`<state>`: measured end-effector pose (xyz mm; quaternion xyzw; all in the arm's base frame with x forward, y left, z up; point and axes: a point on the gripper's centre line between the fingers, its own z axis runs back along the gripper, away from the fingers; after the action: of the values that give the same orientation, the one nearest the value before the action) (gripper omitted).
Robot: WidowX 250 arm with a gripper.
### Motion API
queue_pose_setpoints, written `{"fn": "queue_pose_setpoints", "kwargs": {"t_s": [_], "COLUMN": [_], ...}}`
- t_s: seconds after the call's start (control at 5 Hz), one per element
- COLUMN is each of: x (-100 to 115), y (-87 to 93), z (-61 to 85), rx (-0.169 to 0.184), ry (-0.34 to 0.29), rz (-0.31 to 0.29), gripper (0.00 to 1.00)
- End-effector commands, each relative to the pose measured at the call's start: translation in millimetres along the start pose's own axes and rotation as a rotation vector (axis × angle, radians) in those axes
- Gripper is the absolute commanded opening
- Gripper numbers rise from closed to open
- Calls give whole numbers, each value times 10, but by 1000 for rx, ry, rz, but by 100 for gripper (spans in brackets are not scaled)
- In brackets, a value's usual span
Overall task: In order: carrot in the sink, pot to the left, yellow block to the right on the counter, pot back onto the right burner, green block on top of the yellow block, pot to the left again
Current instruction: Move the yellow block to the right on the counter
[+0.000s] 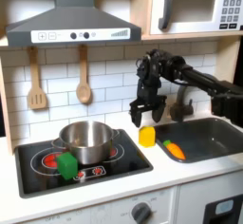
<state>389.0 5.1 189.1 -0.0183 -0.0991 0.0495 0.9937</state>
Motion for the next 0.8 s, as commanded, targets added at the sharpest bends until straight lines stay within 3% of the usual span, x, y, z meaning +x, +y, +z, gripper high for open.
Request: {"fn": "queue_pose_setpoints", "kwargs": {"t_s": [0.0, 0.6], "x": [69, 88], "y": [-96, -83], "z": [-156, -203], "rx": [6, 22], "ry": [26, 47], "rz": [-19, -30], "gripper": [100, 100]}}
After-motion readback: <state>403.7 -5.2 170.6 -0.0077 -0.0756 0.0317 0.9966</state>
